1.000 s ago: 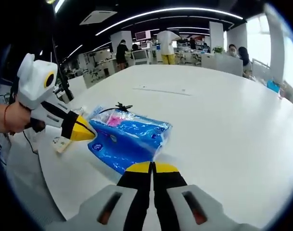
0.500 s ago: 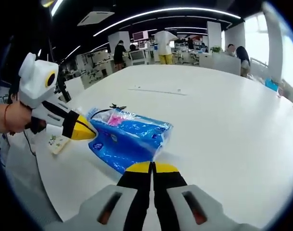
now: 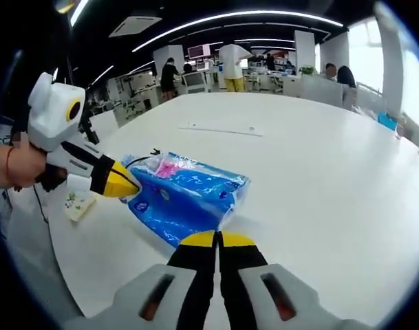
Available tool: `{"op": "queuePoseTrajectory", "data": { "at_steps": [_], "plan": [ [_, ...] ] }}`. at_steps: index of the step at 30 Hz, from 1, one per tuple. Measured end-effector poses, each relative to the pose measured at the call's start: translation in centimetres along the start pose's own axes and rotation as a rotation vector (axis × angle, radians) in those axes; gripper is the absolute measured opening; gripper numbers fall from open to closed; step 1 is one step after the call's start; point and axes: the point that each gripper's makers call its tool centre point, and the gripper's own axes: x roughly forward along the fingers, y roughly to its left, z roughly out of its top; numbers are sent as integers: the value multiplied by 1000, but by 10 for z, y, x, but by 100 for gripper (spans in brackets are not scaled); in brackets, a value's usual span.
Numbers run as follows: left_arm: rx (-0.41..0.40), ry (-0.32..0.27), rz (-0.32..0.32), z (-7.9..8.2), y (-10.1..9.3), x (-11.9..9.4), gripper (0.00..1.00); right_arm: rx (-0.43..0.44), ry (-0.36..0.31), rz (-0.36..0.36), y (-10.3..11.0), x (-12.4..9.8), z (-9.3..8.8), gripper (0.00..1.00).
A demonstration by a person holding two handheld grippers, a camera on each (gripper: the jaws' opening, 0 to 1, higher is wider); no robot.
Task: Arrange the tabletop items into an orderly group along one side of the table until the central work area is clear of visible clutter.
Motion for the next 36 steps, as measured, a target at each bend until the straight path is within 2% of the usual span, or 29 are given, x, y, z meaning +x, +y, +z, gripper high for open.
{"op": "queuePoseTrajectory", "data": {
  "at_steps": [6, 15, 36],
  "plan": [
    [15, -5, -5, 12, 0, 8, 0, 5, 5, -13, -9, 2, 0, 0],
    [16, 3, -7, 17, -1, 17, 0, 6, 11, -22, -17, 5, -2, 0],
    [-44, 62, -3, 8, 3, 40, 0, 16, 34, -19, -33, 21, -9, 0]
  ]
}}
